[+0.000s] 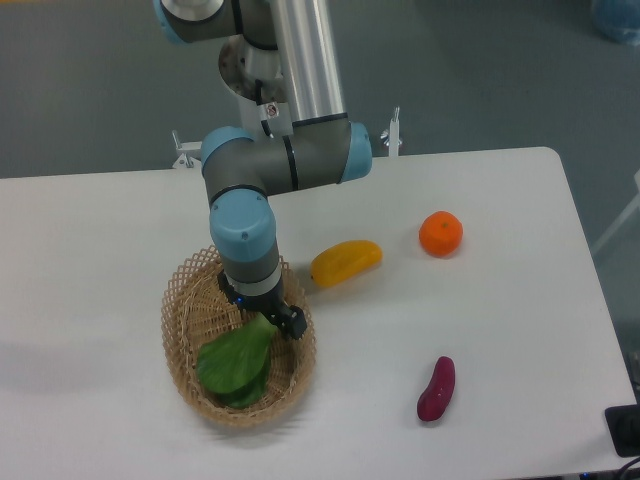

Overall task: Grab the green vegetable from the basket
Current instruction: 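Lower the gripper into the basket and close on the bok choy stem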

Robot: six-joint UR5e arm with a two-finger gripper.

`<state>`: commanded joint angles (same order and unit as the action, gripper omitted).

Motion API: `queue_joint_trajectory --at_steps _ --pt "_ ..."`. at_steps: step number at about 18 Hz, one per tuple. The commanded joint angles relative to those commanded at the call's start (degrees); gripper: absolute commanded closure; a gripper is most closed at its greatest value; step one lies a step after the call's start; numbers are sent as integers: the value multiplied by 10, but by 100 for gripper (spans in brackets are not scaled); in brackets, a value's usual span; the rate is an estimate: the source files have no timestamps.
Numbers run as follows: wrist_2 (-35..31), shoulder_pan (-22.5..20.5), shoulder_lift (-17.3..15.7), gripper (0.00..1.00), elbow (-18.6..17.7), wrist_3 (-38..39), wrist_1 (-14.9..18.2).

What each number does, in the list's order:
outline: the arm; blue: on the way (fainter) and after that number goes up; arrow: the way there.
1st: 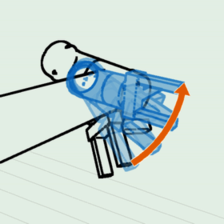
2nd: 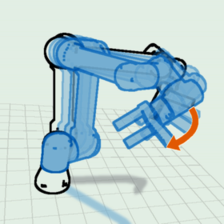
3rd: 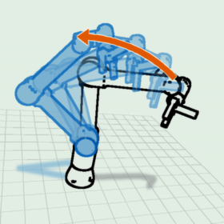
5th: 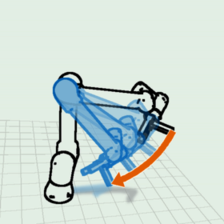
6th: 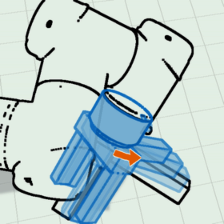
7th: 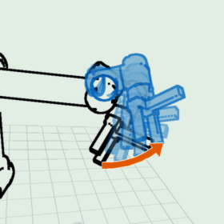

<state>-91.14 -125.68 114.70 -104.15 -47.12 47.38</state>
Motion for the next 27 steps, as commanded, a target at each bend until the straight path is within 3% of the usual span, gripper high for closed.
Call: queue_joint_trajectory --at_steps 11,21,27 --pt "2 0 -1 49 1 3 -3" --pt "5 -1 -11 54 12 0 1" --pt "16 -6 -40 54 51 0 11"
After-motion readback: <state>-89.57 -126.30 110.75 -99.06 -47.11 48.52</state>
